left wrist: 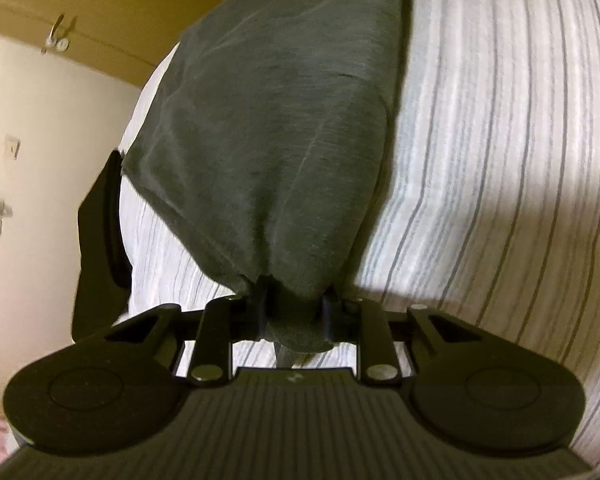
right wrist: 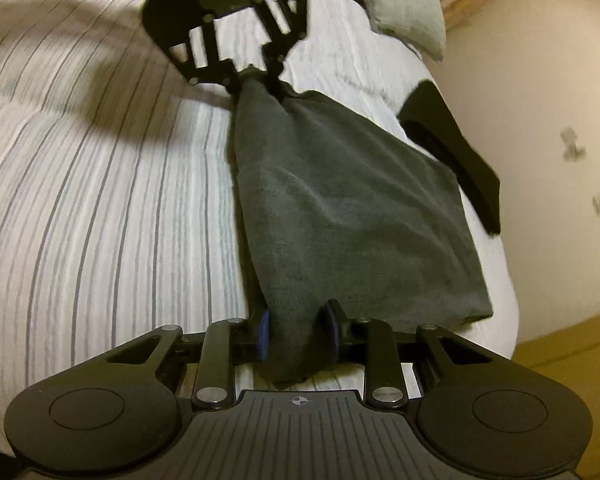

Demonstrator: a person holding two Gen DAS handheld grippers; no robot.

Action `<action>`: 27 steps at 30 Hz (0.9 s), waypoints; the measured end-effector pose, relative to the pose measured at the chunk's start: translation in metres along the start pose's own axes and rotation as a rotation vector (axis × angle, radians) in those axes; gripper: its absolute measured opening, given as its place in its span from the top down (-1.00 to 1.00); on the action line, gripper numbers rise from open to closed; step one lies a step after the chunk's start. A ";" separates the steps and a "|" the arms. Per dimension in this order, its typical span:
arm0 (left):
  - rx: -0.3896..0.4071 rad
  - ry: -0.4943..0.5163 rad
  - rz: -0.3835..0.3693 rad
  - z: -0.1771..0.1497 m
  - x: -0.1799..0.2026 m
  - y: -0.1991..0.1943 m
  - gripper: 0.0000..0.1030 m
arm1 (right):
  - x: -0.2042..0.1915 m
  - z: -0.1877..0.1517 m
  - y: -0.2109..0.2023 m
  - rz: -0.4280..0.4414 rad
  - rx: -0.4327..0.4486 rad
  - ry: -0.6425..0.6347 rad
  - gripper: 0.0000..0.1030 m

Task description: Fold clothes

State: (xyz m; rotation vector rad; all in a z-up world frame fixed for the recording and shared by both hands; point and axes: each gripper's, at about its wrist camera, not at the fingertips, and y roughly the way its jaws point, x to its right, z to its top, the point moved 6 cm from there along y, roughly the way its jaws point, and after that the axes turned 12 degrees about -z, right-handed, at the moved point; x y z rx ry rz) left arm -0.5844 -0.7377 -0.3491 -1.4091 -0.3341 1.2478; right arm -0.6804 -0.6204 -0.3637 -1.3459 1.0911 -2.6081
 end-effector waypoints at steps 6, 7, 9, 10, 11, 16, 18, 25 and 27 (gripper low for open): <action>0.017 0.022 0.035 -0.003 0.010 -0.018 0.66 | 0.009 -0.004 -0.012 0.036 -0.024 0.040 0.47; 0.021 0.039 0.049 -0.003 0.014 -0.023 0.64 | 0.010 -0.001 -0.013 0.037 -0.027 0.044 0.45; 0.030 0.074 0.077 -0.004 0.021 -0.034 0.60 | 0.010 0.005 -0.023 0.024 0.005 0.051 -0.03; 0.035 0.091 0.090 -0.004 0.025 -0.039 0.46 | 0.011 0.009 -0.028 0.018 0.021 0.054 -0.32; 0.039 0.108 0.104 -0.004 0.029 -0.044 0.40 | 0.011 0.012 -0.033 0.012 0.036 0.058 -0.34; 0.093 0.255 0.120 0.024 0.052 -0.033 0.39 | -0.007 0.036 -0.025 0.050 0.090 0.034 -0.32; 0.080 0.243 0.094 0.030 0.049 -0.022 0.55 | -0.014 0.042 -0.008 0.060 0.080 0.023 0.28; 0.058 0.075 0.052 0.014 0.018 -0.017 0.77 | -0.007 0.024 0.009 0.079 0.054 0.008 0.74; 0.063 0.086 0.046 0.012 0.016 -0.019 0.77 | -0.005 0.017 0.003 0.076 0.056 0.012 0.73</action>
